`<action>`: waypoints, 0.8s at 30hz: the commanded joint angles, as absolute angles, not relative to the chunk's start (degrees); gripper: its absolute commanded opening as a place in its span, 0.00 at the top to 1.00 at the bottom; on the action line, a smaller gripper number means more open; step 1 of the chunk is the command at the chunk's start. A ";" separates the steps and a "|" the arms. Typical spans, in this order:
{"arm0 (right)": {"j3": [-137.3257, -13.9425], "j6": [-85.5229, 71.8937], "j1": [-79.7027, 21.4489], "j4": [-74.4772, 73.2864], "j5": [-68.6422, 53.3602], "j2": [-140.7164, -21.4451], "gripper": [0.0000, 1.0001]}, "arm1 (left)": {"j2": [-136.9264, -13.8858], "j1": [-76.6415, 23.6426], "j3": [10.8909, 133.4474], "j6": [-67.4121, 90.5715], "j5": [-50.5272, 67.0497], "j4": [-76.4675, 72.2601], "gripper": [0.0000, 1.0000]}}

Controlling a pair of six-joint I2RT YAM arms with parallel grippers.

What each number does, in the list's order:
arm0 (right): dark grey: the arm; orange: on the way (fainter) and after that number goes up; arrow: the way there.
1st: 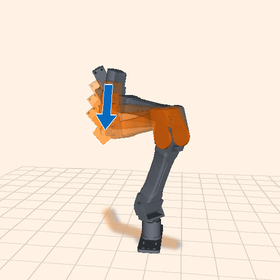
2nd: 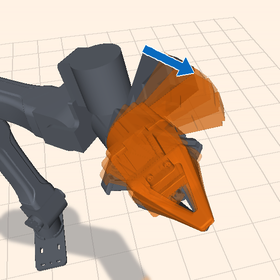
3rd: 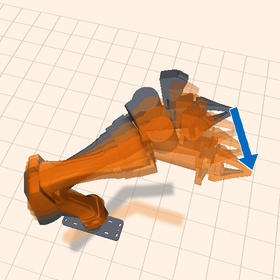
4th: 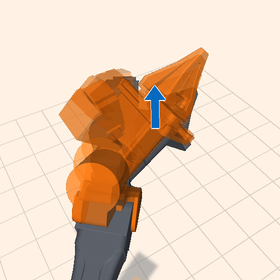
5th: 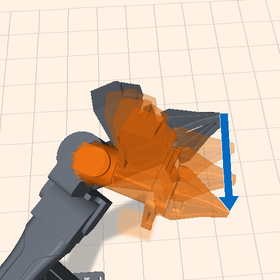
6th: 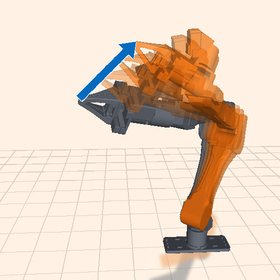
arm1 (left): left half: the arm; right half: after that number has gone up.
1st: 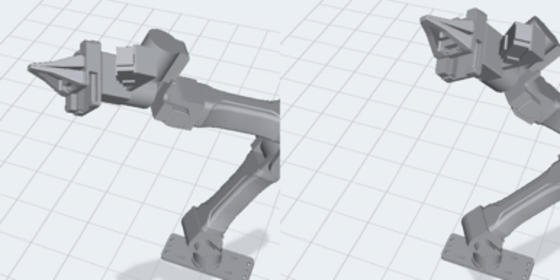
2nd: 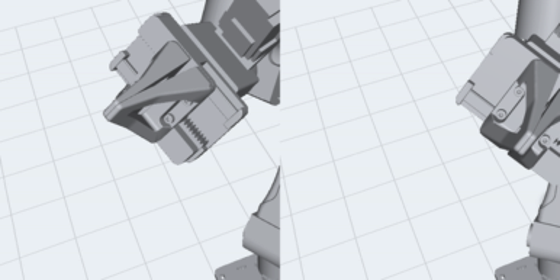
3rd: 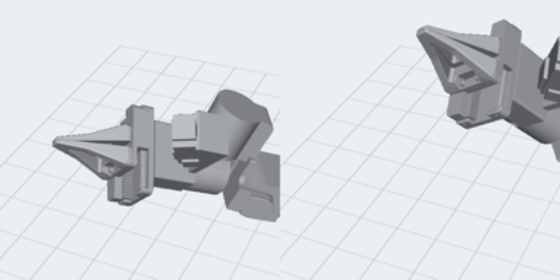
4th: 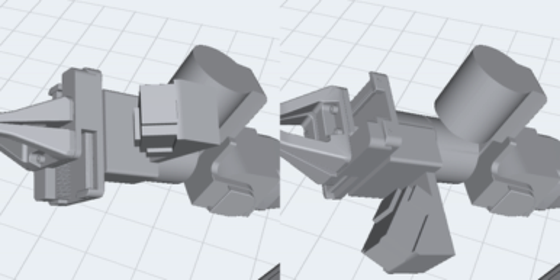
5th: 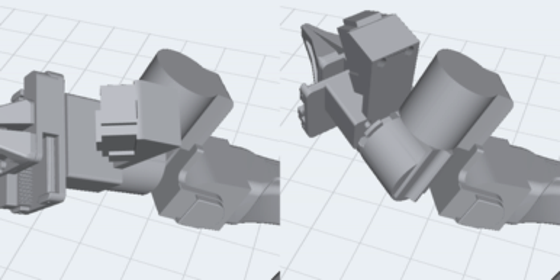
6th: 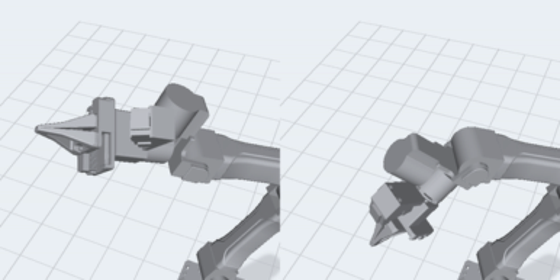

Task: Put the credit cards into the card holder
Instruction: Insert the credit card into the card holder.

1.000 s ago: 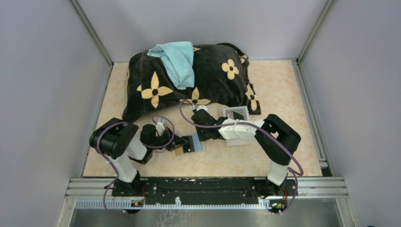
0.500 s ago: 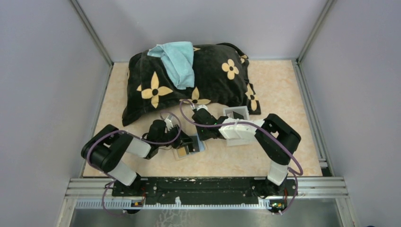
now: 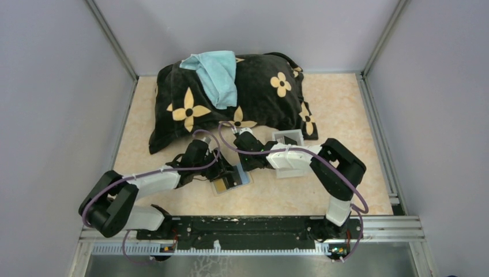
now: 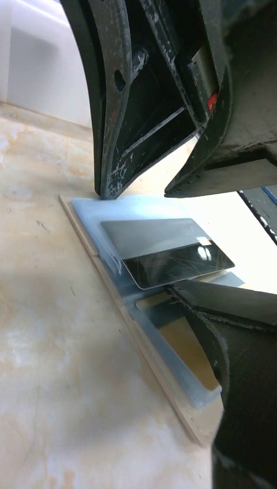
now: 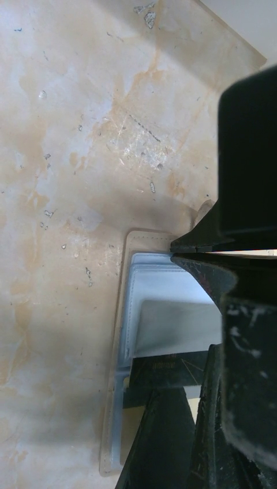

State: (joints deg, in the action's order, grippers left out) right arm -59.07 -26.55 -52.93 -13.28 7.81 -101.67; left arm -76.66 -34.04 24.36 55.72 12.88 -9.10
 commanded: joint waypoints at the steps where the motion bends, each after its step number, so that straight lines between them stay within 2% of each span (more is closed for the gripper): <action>1: -59.41 -25.37 -51.64 -13.60 9.34 -105.27 1.00 | -75.93 -34.17 24.91 52.72 7.68 6.12 0.38; 8: -58.90 -25.64 -51.64 -12.72 9.03 -104.86 1.00 | -73.22 -34.56 26.51 53.00 6.24 10.41 0.34; 13: -58.78 -25.91 -51.65 -12.47 8.92 -104.52 1.00 | -70.62 -35.27 27.68 52.50 4.63 12.32 0.40; 16: -58.51 -25.95 -51.64 -12.30 8.86 -104.32 1.00 | -68.27 -35.71 27.33 51.91 3.04 12.70 0.54; 21: -57.91 -26.18 -51.59 -11.86 8.85 -103.93 1.00 | -64.01 -35.90 25.85 48.63 2.71 10.09 0.65; 24: -57.72 -26.28 -51.60 -11.63 8.69 -104.00 1.00 | -63.16 -35.86 25.18 45.45 4.89 6.65 0.77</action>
State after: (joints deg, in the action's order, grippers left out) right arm -58.98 -26.61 -52.69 -13.08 7.27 -101.67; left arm -64.71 -35.59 26.28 50.70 4.08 9.85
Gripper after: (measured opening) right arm 0.004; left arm 0.295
